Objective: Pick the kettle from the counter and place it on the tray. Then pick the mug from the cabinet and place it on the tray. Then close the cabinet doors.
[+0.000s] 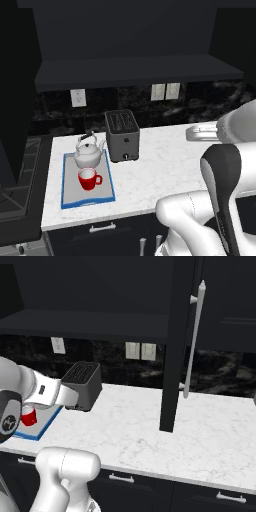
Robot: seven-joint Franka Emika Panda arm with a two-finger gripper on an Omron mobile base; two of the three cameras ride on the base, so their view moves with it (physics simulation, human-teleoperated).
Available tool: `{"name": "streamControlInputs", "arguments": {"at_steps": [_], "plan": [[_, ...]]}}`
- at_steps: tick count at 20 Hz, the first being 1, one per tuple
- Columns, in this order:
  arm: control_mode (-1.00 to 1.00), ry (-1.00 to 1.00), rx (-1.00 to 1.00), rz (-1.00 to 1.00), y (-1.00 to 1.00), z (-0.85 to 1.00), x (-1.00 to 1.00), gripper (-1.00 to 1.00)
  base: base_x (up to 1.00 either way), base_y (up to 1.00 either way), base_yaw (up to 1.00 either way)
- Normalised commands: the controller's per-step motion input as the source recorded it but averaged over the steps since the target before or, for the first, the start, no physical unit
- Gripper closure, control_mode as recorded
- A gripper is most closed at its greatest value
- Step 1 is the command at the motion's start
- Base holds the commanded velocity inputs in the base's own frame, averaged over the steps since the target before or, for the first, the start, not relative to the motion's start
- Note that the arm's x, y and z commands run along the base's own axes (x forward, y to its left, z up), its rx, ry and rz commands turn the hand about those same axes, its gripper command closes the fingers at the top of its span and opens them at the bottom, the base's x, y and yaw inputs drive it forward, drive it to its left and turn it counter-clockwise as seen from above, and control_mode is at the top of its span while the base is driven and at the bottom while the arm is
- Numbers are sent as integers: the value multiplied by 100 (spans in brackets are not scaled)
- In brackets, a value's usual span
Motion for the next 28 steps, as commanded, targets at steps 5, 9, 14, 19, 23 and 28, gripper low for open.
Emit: {"name": "streamControlInputs", "arguments": {"at_steps": [5, 9, 14, 19, 23, 28], "plan": [[-100, 0, 0, 0, -32, 8, -1, -100, 0, 0, 0], [-100, -5, 0, 0, -35, 14, -3, -100, 0, 0, 0], [-100, -12, 0, 0, -32, 21, -6, -100, 0, 0, 0], [-100, -11, 0, 0, -36, 18, -5, -100, 0, 0, 0], [-100, -11, 0, 0, -27, 11, -3, -100, 0, 0, 0], [-100, -3, 0, -2, -10, 6, -4, -100, 0, 0, 0]]}}
